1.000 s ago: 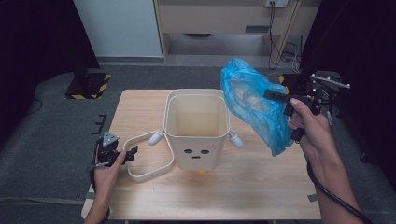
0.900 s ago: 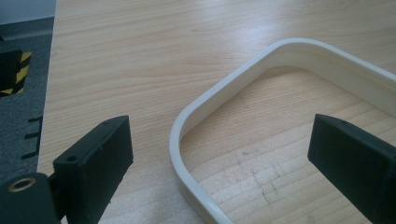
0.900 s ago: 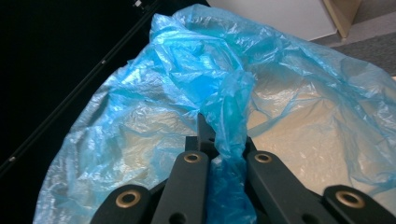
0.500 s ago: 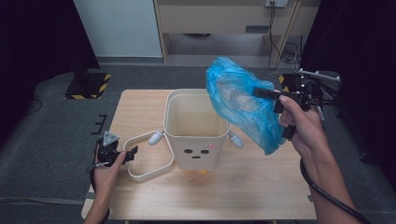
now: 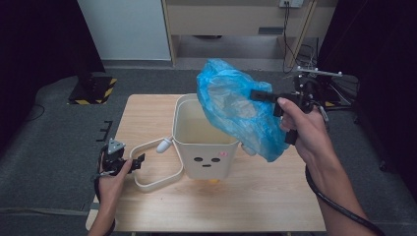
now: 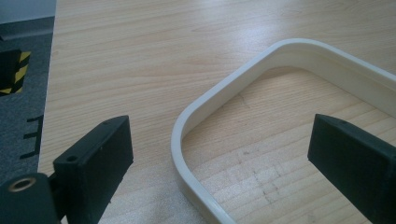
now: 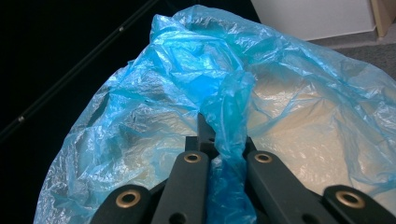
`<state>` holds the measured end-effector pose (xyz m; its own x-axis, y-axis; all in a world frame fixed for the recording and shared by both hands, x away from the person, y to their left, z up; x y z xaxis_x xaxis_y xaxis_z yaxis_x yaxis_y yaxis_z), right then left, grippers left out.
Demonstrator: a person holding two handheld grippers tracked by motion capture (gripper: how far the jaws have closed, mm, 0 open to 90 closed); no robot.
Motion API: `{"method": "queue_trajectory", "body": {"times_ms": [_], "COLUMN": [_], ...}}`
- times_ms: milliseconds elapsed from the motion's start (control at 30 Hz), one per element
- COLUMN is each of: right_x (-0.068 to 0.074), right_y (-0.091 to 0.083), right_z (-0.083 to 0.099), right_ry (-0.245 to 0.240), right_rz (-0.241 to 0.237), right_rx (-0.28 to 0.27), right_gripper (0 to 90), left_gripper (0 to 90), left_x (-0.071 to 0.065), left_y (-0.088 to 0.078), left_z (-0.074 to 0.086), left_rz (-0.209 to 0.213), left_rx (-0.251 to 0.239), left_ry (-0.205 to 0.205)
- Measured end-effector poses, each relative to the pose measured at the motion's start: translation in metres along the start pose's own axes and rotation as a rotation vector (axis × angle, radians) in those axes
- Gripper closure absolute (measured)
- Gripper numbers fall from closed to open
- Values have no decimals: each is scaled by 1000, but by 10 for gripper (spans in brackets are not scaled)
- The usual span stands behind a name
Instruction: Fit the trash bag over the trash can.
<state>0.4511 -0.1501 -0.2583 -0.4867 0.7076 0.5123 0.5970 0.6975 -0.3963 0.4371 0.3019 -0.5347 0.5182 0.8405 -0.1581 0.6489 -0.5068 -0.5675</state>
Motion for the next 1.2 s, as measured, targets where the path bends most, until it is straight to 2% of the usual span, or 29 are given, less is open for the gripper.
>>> {"method": "queue_trajectory", "body": {"times_ms": [33, 367, 800, 1200], "right_x": [6, 31, 65, 81], "right_y": [2, 11, 31, 54], "right_z": [0, -3, 0, 10], "right_ry": [-18, -72, -124, -141], "right_rz": [-1, -5, -50, -72], "right_rx": [7, 32, 70, 120], "right_gripper": [894, 894, 894, 894], "left_gripper": [58, 58, 58, 58], "left_x": [0, 1, 2, 3], "left_y": [0, -1, -2, -3], "left_z": [0, 0, 0, 0], "left_rz": [0, -2, -1, -1], "left_rx": [-2, -3, -6, -7], "left_ry": [0, 1, -2, -6]}}
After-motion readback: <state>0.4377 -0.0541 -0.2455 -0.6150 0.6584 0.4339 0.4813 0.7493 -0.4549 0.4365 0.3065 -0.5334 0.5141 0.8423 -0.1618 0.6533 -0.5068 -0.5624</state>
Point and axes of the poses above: each handheld gripper's, and its own axes: y roughly forward along the jaws, z roughly out of its underside, x roughly to its left, the point moved 6 cm from there along y, roughly forward along the jaws, and after that the axes turned 14 degrees about z, right-handed, at the moved point
